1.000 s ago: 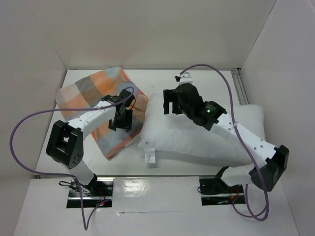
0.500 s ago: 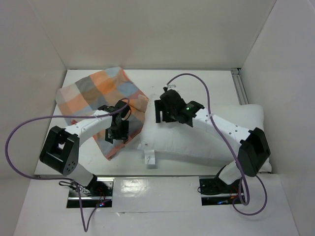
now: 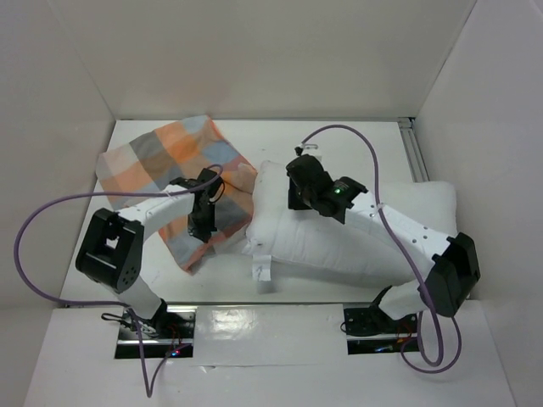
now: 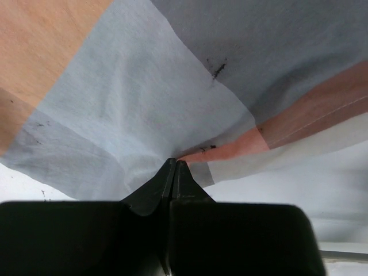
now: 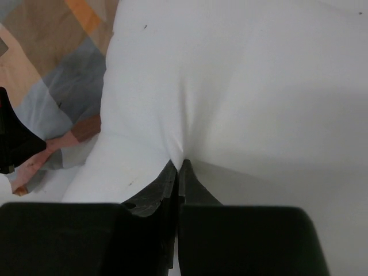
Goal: Put the pillow into the pillowcase
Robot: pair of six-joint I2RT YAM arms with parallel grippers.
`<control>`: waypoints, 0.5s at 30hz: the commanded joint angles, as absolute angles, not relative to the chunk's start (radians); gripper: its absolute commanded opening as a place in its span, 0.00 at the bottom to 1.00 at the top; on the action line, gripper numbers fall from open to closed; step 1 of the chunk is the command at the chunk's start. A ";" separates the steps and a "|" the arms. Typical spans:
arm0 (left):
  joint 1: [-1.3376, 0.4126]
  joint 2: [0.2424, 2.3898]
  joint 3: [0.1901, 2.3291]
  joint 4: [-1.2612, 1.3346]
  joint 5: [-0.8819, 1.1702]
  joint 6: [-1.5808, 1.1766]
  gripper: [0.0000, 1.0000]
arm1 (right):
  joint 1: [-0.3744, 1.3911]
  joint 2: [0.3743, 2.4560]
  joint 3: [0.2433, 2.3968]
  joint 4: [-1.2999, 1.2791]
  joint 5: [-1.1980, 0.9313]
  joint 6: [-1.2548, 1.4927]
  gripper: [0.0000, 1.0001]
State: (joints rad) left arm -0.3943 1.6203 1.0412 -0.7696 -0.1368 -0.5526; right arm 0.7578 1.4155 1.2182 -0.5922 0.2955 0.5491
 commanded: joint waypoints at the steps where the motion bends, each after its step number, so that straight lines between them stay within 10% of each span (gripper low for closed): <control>1: -0.394 1.588 1.069 -0.765 -0.112 -0.534 0.00 | 0.733 1.350 1.255 -0.675 0.371 0.540 0.00; 15: -0.381 1.474 1.204 -0.807 -0.160 -0.555 0.00 | 0.704 1.197 1.256 -0.709 0.358 0.505 0.00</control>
